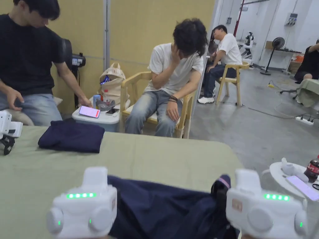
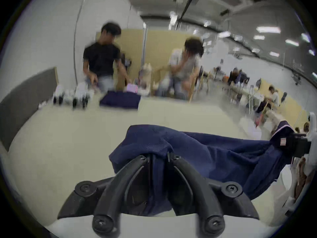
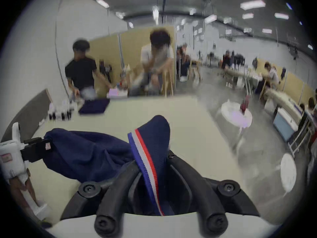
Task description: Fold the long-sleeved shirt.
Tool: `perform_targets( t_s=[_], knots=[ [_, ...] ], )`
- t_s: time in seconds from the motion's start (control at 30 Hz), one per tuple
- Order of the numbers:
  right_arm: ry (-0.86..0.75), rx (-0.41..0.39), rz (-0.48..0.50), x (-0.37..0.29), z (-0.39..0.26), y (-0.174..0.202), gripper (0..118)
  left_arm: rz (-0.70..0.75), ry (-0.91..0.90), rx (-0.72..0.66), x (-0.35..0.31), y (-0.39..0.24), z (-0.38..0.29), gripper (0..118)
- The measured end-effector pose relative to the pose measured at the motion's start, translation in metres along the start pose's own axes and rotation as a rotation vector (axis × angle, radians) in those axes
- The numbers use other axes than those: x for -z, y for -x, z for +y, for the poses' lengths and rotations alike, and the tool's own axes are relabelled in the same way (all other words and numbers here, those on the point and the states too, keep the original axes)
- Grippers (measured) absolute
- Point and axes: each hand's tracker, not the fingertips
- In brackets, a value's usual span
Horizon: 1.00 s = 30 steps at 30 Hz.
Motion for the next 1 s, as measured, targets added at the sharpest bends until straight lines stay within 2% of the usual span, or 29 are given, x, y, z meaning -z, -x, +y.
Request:
perform_targets(
  t_s=[0.07, 0.17, 0.3, 0.47, 0.57, 0.6, 0.7, 0.77, 0.87, 0.9, 0.93, 0.97, 1.0],
  knots=[
    [0.091, 0.046, 0.018, 0.011, -0.059, 0.001, 12, 0.022, 0.072, 0.028, 0.006, 0.009, -0.048, 14],
    [0.172, 0.049, 0.024, 0.001, -0.129, 0.004, 12, 0.032, 0.143, 0.089, -0.008, 0.025, -0.112, 14],
    [0.129, 0.133, 0.063, -0.056, -0.163, -0.006, 12, -0.019, 0.114, 0.131, -0.064, 0.044, -0.148, 13],
    [0.168, 0.071, 0.071, -0.129, -0.195, -0.012, 12, -0.07, 0.097, 0.153, -0.139, 0.064, -0.169, 12],
    [0.254, 0.115, 0.047, -0.155, -0.22, -0.017, 12, -0.067, 0.123, 0.149, -0.172, 0.081, -0.194, 12],
    [0.285, 0.106, 0.038, -0.161, -0.232, -0.017, 12, -0.044, 0.149, 0.173, -0.18, 0.086, -0.205, 12],
    [0.368, 0.024, 0.0, -0.16, -0.269, -0.008, 12, -0.015, 0.232, 0.222, -0.181, 0.092, -0.243, 12],
    [0.382, 0.03, -0.003, -0.149, -0.288, -0.003, 12, -0.011, 0.266, 0.23, -0.174, 0.089, -0.263, 12],
    [0.332, 0.014, -0.038, -0.149, -0.297, 0.0, 14, 0.024, 0.3, 0.172, -0.168, 0.086, -0.272, 12],
    [0.335, 0.013, -0.033, -0.155, -0.289, -0.001, 25, 0.023, 0.299, 0.131, -0.172, 0.086, -0.271, 15],
    [0.337, 0.019, -0.032, -0.163, -0.284, -0.001, 44, 0.03, 0.286, 0.101, -0.18, 0.087, -0.265, 28],
    [0.341, 0.026, -0.028, -0.176, -0.276, -0.002, 79, 0.04, 0.275, 0.074, -0.193, 0.087, -0.256, 62],
    [0.306, 0.024, -0.022, -0.191, -0.271, -0.002, 96, 0.035, 0.217, 0.047, -0.209, 0.088, -0.246, 89]
  ],
)
